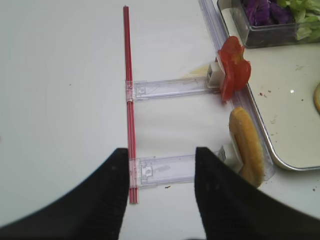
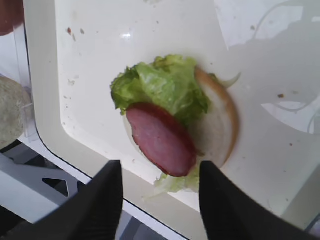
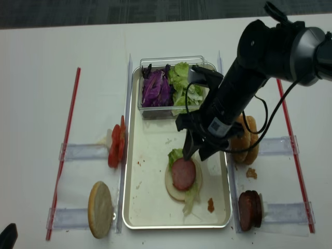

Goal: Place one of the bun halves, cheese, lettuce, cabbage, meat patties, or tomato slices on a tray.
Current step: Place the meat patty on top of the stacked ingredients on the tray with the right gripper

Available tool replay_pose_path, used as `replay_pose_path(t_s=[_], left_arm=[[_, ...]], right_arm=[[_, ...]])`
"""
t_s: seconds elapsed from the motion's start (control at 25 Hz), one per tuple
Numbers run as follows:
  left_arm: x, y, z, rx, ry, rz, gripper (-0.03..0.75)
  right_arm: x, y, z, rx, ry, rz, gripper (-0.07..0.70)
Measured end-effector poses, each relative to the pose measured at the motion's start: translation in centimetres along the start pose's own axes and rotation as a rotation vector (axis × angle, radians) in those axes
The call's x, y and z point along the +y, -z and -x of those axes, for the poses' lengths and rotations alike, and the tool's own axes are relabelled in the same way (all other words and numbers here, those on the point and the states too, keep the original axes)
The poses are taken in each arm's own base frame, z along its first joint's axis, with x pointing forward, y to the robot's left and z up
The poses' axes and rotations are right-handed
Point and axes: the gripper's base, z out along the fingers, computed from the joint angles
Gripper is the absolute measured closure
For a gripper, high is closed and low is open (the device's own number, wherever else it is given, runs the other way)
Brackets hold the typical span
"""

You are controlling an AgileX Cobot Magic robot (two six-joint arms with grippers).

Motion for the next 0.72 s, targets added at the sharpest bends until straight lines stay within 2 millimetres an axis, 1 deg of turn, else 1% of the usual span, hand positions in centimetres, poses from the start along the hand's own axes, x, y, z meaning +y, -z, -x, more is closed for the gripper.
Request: replay_pose_path(t_s=[0.2,0.4,0.6,0.72], left_arm=[[0.0,0.0,0.0,0.000,0.000,0.000,0.420],[0.0,0.0,0.0,0.000,0.000,0.000,0.419],[0.0,0.0,0.0,0.000,0.000,0.000,0.419],[0.0,0.0,0.0,0.000,0.000,0.000,0.419]], right_arm=[[0.8,1.7,0.9,0.008,0.003,-0.060,0.253],[1.5,4.1,2.1,-0.005,0.010,-0.178,0.253],[2.3,7.0,3.5,-0.089,0.023,-0.302,0.253],[2.6,7.9,3.9,-0.128,0.032,-0.331,0.253]])
